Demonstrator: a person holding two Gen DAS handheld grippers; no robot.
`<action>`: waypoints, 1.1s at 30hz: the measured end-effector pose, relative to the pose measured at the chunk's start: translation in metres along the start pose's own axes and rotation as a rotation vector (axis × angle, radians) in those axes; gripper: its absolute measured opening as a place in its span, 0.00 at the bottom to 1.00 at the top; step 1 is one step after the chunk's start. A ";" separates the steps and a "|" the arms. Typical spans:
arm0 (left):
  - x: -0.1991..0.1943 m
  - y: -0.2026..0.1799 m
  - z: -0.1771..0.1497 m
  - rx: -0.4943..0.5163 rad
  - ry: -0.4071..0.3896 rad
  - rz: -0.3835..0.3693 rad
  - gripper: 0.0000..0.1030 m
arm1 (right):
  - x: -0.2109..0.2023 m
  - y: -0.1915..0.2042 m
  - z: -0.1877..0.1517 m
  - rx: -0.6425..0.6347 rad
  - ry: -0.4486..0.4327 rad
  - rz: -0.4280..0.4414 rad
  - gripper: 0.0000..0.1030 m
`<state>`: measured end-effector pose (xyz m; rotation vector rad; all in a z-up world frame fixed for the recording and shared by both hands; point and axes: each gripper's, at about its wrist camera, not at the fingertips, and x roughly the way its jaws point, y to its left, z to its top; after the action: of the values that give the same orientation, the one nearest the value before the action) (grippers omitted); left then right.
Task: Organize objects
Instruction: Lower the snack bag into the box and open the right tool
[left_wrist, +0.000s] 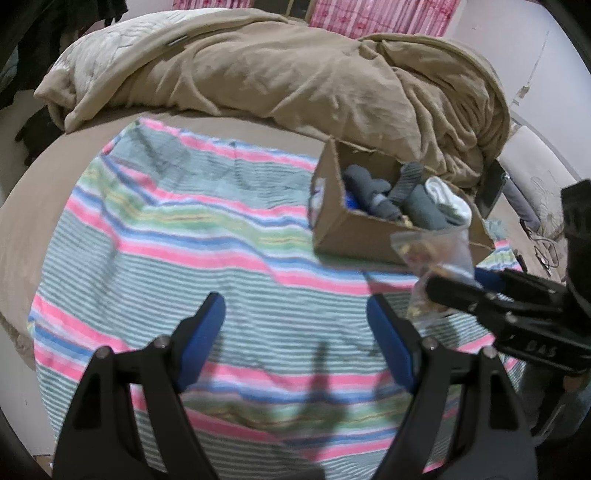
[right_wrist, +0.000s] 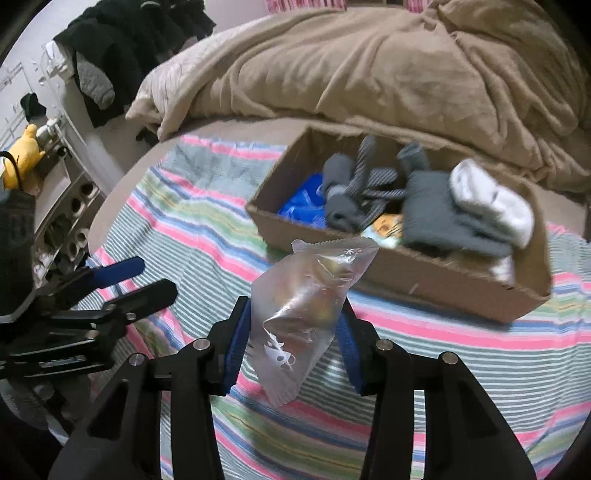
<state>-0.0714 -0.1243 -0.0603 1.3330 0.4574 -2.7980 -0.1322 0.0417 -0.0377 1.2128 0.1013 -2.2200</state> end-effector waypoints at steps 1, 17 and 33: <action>0.000 -0.004 0.002 0.006 -0.002 -0.001 0.78 | -0.004 -0.003 0.002 0.002 -0.010 -0.001 0.46; 0.012 -0.033 0.044 0.054 -0.046 -0.026 0.78 | -0.030 -0.027 0.044 0.000 -0.102 0.023 0.38; 0.031 -0.025 0.066 0.030 -0.057 -0.026 0.78 | -0.006 -0.043 0.093 -0.005 -0.144 0.013 0.35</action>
<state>-0.1446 -0.1142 -0.0376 1.2574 0.4356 -2.8667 -0.2220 0.0482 0.0114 1.0439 0.0408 -2.2866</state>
